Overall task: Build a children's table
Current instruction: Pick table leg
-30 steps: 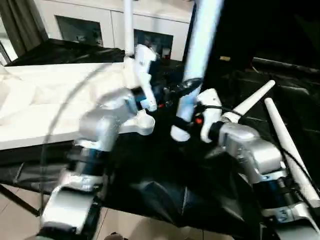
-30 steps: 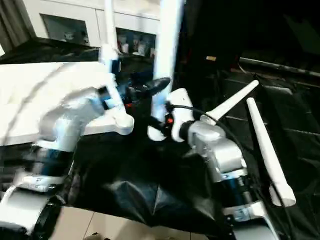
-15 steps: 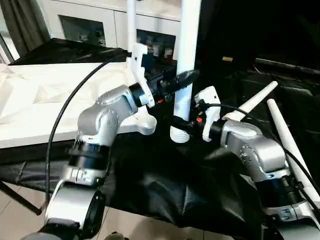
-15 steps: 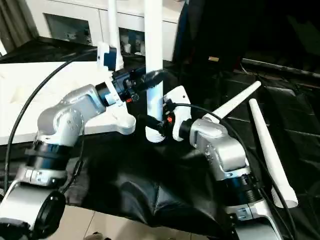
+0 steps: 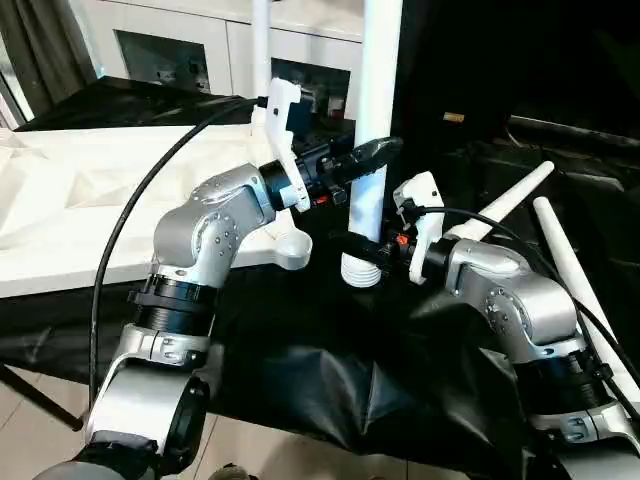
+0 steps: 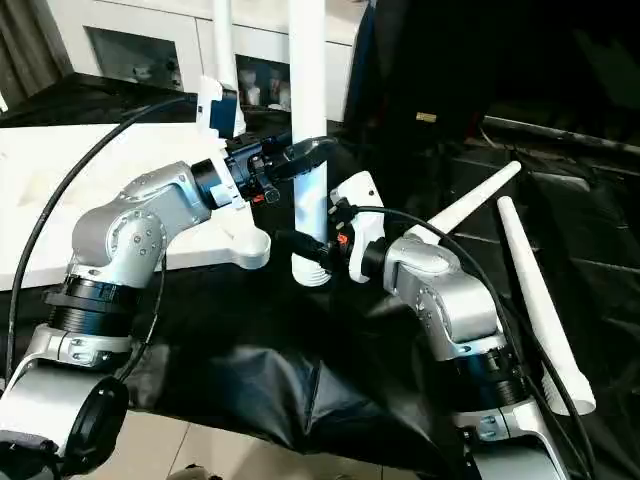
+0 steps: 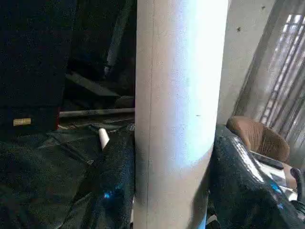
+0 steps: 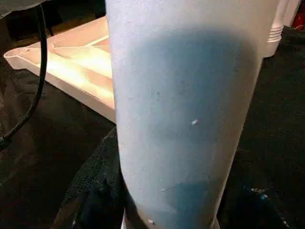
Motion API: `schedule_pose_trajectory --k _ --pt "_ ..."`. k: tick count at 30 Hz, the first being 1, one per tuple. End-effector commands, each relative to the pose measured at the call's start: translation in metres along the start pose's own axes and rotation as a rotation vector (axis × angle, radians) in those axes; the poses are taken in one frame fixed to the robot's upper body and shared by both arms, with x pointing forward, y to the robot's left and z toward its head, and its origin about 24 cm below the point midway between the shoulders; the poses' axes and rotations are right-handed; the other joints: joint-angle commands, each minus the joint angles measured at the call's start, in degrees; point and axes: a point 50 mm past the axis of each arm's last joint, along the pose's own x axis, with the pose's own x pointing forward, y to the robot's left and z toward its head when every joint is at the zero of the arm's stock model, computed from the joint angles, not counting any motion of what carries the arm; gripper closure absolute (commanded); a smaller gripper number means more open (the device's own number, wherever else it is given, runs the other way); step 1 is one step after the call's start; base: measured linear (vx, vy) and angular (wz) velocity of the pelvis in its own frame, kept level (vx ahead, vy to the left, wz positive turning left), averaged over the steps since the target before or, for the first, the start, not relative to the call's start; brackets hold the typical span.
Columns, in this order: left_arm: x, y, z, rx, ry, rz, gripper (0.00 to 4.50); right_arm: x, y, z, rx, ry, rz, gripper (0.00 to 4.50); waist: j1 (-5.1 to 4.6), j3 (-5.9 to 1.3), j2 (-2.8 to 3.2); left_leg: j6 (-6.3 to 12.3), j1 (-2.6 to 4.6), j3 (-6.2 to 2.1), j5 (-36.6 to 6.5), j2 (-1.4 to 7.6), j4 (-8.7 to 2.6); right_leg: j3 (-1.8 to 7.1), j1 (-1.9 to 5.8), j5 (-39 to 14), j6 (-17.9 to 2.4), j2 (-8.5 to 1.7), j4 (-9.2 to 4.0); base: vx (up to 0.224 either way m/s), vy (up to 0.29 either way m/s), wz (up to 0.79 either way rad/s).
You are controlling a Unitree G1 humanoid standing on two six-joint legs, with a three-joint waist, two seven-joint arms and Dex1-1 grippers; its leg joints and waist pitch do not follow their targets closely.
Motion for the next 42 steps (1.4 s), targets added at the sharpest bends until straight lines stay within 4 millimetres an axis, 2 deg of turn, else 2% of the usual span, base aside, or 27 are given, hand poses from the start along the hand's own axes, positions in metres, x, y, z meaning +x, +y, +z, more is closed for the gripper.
schedule_pose_trajectory --k 1,4,5,7,8,9,16,33,34,42 --pt "0.006 -0.005 0.003 0.030 0.032 -0.026 2.66 -0.001 0.002 0.009 -0.041 -0.023 0.009 2.59 -0.02 -4.50 1.08 -0.90 0.77 -0.66 -7.3 2.43 -3.79 2.18 3.57 -3.7 -13.3 -4.64 -3.86 0.000 0.000 0.00" --pt "0.007 -0.007 0.004 0.048 0.041 -0.042 2.67 0.000 0.000 0.010 -0.062 -0.025 -0.012 2.59 -0.08 -4.50 0.99 -0.94 0.76 -0.62 -7.1 2.42 -3.78 2.20 3.55 -3.6 -13.2 -4.60 -3.85 0.000 0.000 0.00" --pt "0.007 -0.007 0.005 0.051 0.043 -0.042 2.68 0.000 0.000 0.010 -0.059 -0.025 -0.011 1.89 -0.07 -4.50 1.02 -0.93 0.79 -0.64 -7.1 2.43 -3.78 2.20 3.53 -3.6 -13.2 -4.59 -3.83 0.000 0.000 0.00" --pt "0.007 -0.007 0.005 0.076 0.052 -0.039 2.68 0.000 0.000 0.010 -0.039 -0.021 0.002 1.89 -0.10 -4.47 0.90 -0.77 0.74 -0.63 -7.1 2.45 -3.81 2.21 3.55 -3.7 -13.1 -4.62 -3.87 0.000 0.000 0.00" --pt "0.007 -0.007 0.005 0.076 0.052 -0.038 2.68 0.000 0.000 0.010 -0.039 -0.021 0.002 1.83 -0.07 -4.47 1.02 -0.80 0.81 -0.66 -7.2 2.47 -3.82 2.20 3.51 -4.1 -12.9 -4.62 -3.85 0.000 0.000 0.00" --pt "0.006 -0.006 0.004 0.084 0.056 -0.037 2.68 0.000 0.000 0.011 -0.045 -0.013 0.005 1.54 -0.08 -4.46 0.96 -0.79 0.82 -0.63 -7.3 2.50 -3.84 2.21 3.48 -4.3 -12.9 -4.65 -3.91 0.000 0.000 0.00" --pt "0.005 -0.006 0.004 0.095 0.068 -0.038 2.68 -0.002 0.000 0.010 -0.062 0.008 0.003 1.36 -0.07 -4.45 1.04 -1.01 0.74 -0.66 -7.3 2.42 -3.83 2.21 3.51 -4.2 -13.0 -4.61 -3.88 0.000 0.000 0.00" --pt "0.005 -0.006 0.005 0.089 0.057 -0.045 2.68 -0.002 0.002 -0.001 -0.031 0.067 0.019 1.36 -0.05 -4.43 1.06 -1.08 0.73 -0.69 -7.6 2.47 -3.87 2.22 3.49 -4.0 -13.2 -4.65 -3.90 0.000 0.000 0.00" --pt "0.004 -0.006 0.005 0.089 0.057 -0.045 2.68 -0.002 0.002 -0.001 -0.029 0.067 0.019 1.65 -0.05 -4.40 1.03 -1.10 0.74 -0.70 -7.7 2.49 -3.90 2.22 3.48 -4.2 -13.1 -4.67 -3.92 0.000 0.000 0.00" --pt "0.003 -0.006 0.005 0.088 0.057 -0.046 2.68 -0.001 0.002 -0.002 -0.011 0.068 0.021 2.15 -0.03 -4.37 1.00 -1.27 0.75 -0.70 -7.9 2.49 -3.93 2.24 3.44 -5.1 -12.8 -4.71 -3.99 0.000 0.000 0.00"
